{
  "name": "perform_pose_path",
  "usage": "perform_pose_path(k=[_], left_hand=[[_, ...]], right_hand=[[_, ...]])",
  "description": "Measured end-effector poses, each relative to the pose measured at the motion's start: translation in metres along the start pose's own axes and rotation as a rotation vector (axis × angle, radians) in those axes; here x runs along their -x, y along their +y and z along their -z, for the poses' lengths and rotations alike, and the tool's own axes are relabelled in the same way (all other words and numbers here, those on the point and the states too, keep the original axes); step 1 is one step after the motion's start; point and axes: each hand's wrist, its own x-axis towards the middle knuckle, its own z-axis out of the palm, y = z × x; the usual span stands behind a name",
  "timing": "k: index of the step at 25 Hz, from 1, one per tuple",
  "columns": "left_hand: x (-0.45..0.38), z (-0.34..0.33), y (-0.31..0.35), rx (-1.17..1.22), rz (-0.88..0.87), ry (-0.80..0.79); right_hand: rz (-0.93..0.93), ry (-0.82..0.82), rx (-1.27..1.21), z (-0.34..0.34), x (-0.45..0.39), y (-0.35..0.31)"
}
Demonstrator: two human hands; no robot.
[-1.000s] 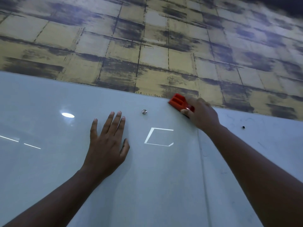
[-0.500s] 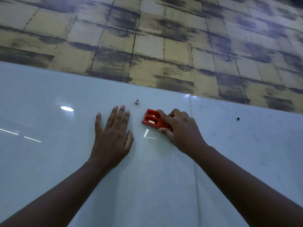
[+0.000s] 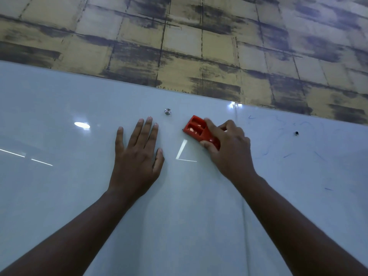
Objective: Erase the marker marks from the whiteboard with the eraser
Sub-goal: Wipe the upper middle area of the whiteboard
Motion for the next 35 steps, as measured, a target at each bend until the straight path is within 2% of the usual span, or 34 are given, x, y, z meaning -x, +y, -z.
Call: perform_pose_path(k=[3,6,8,11,14,16,20,24,26,31,33,35], left_hand=[[0.002,0.001,-0.001,0.014,0.005,-0.003],[0.004,0.002,-0.003,0.026,0.002,-0.003],[0.005,0.003,-0.003,0.028,-0.005,-0.003],[0.013,0.005,-0.004,0.030,-0.012,0.003],[0.025,0.008,-0.002,0.038,-0.017,0.005],[0.031,0.011,-0.002,0.055,-0.011,0.007],[0.039,0.014,-0.002,0.062,-0.016,0.007],[0.053,0.019,-0.005,0.071,-0.025,0.002],[0.062,0.022,-0.002,0.064,-0.015,0.006],[0.085,0.028,0.013,0.052,0.054,-0.046],[0.095,0.030,0.016,0.053,0.052,-0.060],[0.104,0.032,0.016,0.062,0.047,-0.065]], right_hand=[[0.168,0.038,-0.005,-0.012,0.028,-0.014],[0.256,0.020,0.012,-0.013,0.037,-0.005],[0.204,0.021,0.015,-0.005,0.030,0.011],[-0.006,0.017,-0.019,0.005,0.022,0.034],[-0.137,0.119,-0.002,-0.002,0.033,0.026],[-0.138,0.199,0.014,-0.014,0.051,0.005],[0.091,0.209,0.013,-0.035,0.098,-0.033],[0.335,0.195,0.039,-0.030,0.109,-0.012],[0.263,0.241,0.053,-0.025,0.107,0.013],[-0.181,0.380,-0.105,-0.030,0.125,0.023],[-0.234,0.414,-0.145,-0.040,0.143,0.001],[-0.138,0.388,-0.169,-0.050,0.170,-0.029]])
